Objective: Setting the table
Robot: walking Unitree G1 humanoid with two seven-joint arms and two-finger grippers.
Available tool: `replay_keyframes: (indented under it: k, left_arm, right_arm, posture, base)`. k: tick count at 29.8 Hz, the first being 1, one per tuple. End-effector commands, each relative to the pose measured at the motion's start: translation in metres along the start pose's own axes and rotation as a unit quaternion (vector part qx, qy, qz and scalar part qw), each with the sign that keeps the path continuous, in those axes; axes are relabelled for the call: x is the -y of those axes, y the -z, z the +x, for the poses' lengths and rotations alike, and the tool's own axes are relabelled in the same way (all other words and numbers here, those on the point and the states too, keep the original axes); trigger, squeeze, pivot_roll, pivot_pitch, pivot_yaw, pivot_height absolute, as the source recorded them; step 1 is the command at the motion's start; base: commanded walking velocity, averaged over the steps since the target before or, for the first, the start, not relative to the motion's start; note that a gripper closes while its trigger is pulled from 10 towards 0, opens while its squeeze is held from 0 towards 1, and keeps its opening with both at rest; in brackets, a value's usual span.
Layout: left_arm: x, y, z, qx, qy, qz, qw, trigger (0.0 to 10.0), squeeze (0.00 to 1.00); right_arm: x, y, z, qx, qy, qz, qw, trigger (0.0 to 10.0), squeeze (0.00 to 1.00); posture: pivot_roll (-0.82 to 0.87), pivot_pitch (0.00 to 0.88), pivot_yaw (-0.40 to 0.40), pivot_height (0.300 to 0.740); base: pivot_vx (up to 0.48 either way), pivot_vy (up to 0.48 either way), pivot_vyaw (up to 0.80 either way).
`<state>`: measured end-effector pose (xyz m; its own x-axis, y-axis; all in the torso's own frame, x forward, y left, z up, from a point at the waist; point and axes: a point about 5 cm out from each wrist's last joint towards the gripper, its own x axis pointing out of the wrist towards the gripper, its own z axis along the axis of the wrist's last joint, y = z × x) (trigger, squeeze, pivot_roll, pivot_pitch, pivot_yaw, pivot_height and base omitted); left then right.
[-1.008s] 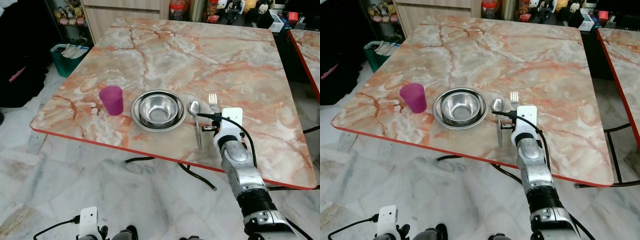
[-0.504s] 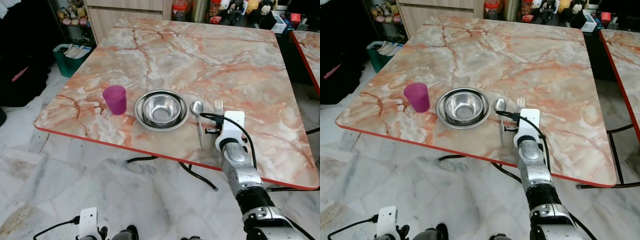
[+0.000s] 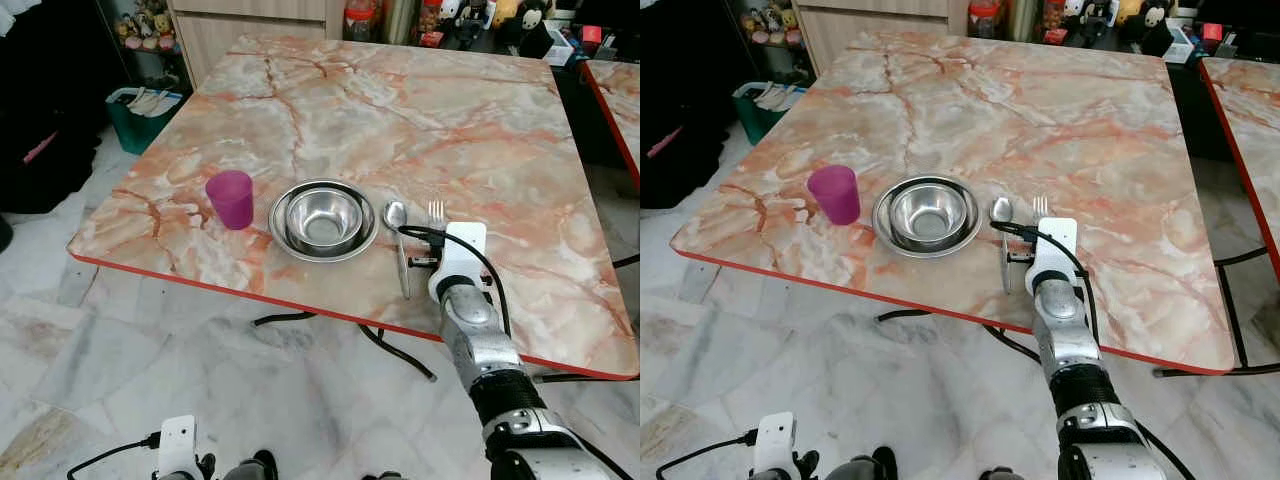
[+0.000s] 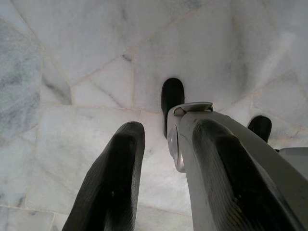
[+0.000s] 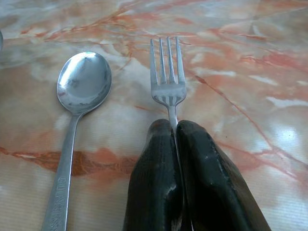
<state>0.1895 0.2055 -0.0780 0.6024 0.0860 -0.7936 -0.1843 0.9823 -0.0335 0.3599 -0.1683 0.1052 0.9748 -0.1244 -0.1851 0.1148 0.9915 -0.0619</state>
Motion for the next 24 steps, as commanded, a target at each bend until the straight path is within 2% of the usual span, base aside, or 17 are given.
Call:
replay_keyframes:
  k: [1,13,14,15,16,17,20,21,23,24]
  left_arm:
    - [-0.0043,0.009,-0.0019,-0.014,-0.006,0.002,1.0,10.0,0.0]
    - [-0.0045,0.0105,-0.0022,-0.017,-0.004,0.0,1.0,10.0,0.0]
    - [-0.0046,0.0106,-0.0023,-0.017,-0.004,-0.001,1.0,10.0,0.0]
    - [-0.0049,0.011,-0.0024,-0.017,-0.004,-0.001,1.0,10.0,0.0]
    - [-0.0049,0.011,-0.0024,-0.017,-0.004,-0.001,1.0,10.0,0.0]
    - [-0.0048,0.0112,-0.0024,-0.018,-0.003,-0.001,1.0,10.0,0.0]
    - [-0.0047,0.0113,-0.0024,-0.018,-0.003,-0.001,1.0,10.0,0.0]
    - [-0.0043,0.0114,-0.0024,-0.018,-0.002,-0.001,1.0,10.0,0.0]
    - [-0.0038,0.0116,-0.0024,-0.019,-0.001,-0.001,1.0,10.0,0.0]
    - [-0.0035,0.0116,-0.0023,-0.019,-0.001,-0.001,1.0,10.0,0.0]
  right_arm:
    - [-0.0011,0.0046,-0.0001,-0.01,0.001,0.009,1.0,10.0,0.0]
    - [-0.0019,0.0089,-0.0001,-0.022,0.001,0.009,1.0,10.0,0.0]
    - [-0.0021,0.009,0.0,-0.022,0.001,0.01,1.0,10.0,0.14]
    - [-0.0027,0.0092,0.0,-0.023,0.0,0.01,1.0,10.0,0.47]
    - [-0.0027,0.0092,0.0,-0.023,0.0,0.01,1.0,10.0,0.47]
    - [-0.0031,0.0093,0.0,-0.023,-0.001,0.011,1.0,10.0,0.68]
    - [-0.0034,0.0093,0.0001,-0.023,-0.001,0.011,1.0,10.0,0.68]
    - [-0.0037,0.0094,0.0001,-0.024,-0.002,0.011,1.0,10.0,0.74]
    - [-0.004,0.0096,0.0001,-0.025,-0.003,0.01,1.0,10.0,0.74]
    - [-0.0042,0.0097,0.0,-0.025,-0.003,0.01,1.0,10.0,0.84]
  posture:
    - [0.0,0.176,0.007,0.74]
    - [0.01,0.18,0.006,0.74]
    - [0.01,0.179,0.005,0.74]
    - [0.01,0.179,0.006,0.74]
    - [0.01,0.179,0.006,0.74]
    - [0.01,0.179,0.005,0.74]
    - [0.01,0.179,0.005,0.74]
    - [0.0,0.179,0.005,0.74]
    - [0.0,0.179,0.005,0.74]
    - [0.01,0.179,0.005,0.74]
  base:
    - [0.0,0.0,0.0]
    - [0.0,0.0,0.0]
    - [0.0,0.0,0.0]
    - [0.0,0.0,0.0]
    - [0.0,0.0,0.0]
    - [0.0,0.0,0.0]
    - [0.0,0.0,0.0]
    - [0.0,0.0,0.0]
    - [0.0,0.0,0.0]
    - [0.0,0.0,0.0]
